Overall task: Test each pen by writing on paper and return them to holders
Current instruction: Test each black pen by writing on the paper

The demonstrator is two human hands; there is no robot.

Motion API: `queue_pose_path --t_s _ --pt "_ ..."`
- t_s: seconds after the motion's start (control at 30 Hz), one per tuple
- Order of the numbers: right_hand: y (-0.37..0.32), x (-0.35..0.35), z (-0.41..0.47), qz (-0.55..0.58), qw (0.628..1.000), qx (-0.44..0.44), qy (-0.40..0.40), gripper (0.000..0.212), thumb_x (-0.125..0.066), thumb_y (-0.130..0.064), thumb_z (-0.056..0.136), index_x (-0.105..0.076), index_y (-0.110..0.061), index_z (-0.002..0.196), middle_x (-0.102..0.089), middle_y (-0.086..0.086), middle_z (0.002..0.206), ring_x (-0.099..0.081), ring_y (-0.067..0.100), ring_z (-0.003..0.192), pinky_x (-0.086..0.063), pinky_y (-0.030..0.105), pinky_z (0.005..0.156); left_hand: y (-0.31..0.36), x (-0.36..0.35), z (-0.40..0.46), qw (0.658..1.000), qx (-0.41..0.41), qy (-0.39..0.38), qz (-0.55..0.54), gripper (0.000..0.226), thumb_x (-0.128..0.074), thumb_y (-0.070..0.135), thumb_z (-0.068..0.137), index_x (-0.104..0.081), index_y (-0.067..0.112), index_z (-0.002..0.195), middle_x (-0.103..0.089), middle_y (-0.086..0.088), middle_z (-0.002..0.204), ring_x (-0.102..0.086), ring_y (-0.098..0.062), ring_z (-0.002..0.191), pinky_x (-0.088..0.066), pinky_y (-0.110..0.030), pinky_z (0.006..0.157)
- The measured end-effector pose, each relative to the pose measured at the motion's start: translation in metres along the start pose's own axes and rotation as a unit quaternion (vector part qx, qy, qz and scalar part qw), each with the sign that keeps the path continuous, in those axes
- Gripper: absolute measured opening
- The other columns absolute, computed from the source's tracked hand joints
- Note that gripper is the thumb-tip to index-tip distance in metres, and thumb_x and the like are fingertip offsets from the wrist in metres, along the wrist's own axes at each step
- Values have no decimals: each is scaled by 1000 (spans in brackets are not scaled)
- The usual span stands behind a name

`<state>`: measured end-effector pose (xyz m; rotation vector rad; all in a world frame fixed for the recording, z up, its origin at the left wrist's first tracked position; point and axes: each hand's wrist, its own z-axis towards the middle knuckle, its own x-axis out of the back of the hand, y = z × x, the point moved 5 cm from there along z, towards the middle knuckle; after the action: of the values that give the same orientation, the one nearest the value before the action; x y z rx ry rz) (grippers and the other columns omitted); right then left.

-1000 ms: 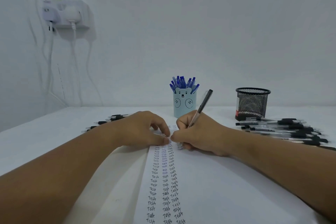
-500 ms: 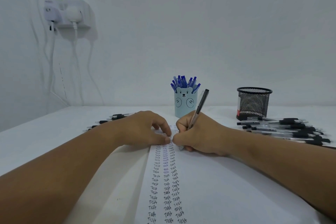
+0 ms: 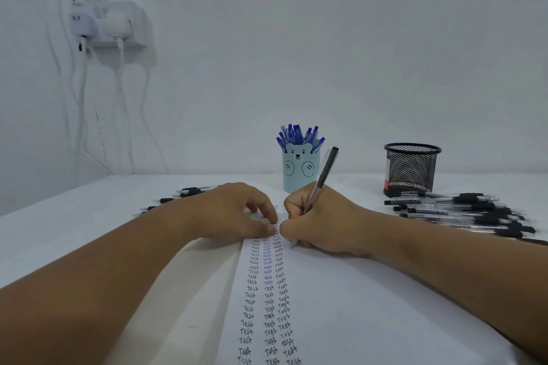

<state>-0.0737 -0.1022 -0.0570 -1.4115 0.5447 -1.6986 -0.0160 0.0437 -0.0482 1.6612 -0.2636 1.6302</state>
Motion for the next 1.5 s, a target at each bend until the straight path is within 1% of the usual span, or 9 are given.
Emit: queue_pose_path --t_s 0.13,0.27,0.47,0.67,0.8,0.9,1.13,1.4,1.5 --pt "0 1 -1 7 1000 2 -1 36 -72 -8 78 -44 -9 55 -45 11 54 -39 16 49 -33 23 49 0 0 0 1000 3 0 0 16 -77 46 85 -74 43 100 -62 17 108 -53 8 91 -39 -20 80" --pt "4 2 1 29 999 -11 12 43 -69 -1 80 -41 -16 50 -48 7 48 -43 16 46 -35 24 50 1 1 0 1000 8 1 0 16 -77 46 85 -74 43 100 -62 18 108 -53 9 91 -38 -18 77" --pt "4 2 2 7 1000 -2 3 40 -71 -3 79 -43 -12 53 -43 4 47 -42 17 48 -34 24 50 1 1 -1 1000 9 -1 2 17 -76 46 86 -74 42 102 -62 18 109 -53 8 92 -38 -17 76" --pt "1 3 0 -4 1000 12 4 34 -71 -4 80 -47 -7 56 -47 10 53 -43 16 49 -35 23 49 -1 0 0 1000 9 -5 2 16 -76 47 85 -74 43 101 -63 19 110 -55 4 106 -46 -27 97" --pt "3 1 0 1 1000 9 -3 35 -73 -6 77 -45 -9 56 -41 8 51 -41 18 50 -33 22 48 1 0 -1 1000 7 -8 0 15 -75 46 86 -73 44 101 -61 20 107 -51 17 87 -39 -17 79" --pt "4 2 1 4 1000 7 3 31 -72 -9 74 -46 -8 57 -42 8 51 -40 17 50 -32 22 49 2 0 -2 1000 10 -10 1 15 -75 46 86 -73 44 101 -59 21 104 -47 24 77 -36 -16 73" --pt "4 5 2 -26 999 10 20 35 -70 -4 78 -45 -12 54 -45 6 52 -46 15 53 -37 22 50 1 1 -2 1000 13 -11 4 16 -75 47 86 -72 44 101 -60 21 107 -51 12 92 -39 -20 81" --pt "4 3 3 -28 1000 7 7 41 -70 -5 79 -42 -16 52 -40 0 46 -39 12 47 -32 20 46 2 1 -2 1000 16 -7 4 17 -75 48 86 -72 44 102 -60 18 111 -51 10 90 -37 -16 76" --pt "4 3 2 -24 1000 4 2 40 -71 -6 79 -43 -16 52 -43 0 46 -43 14 49 -34 21 47 1 1 -2 1000 14 -10 5 16 -75 48 86 -72 44 102 -60 19 111 -50 12 87 -37 -17 76"
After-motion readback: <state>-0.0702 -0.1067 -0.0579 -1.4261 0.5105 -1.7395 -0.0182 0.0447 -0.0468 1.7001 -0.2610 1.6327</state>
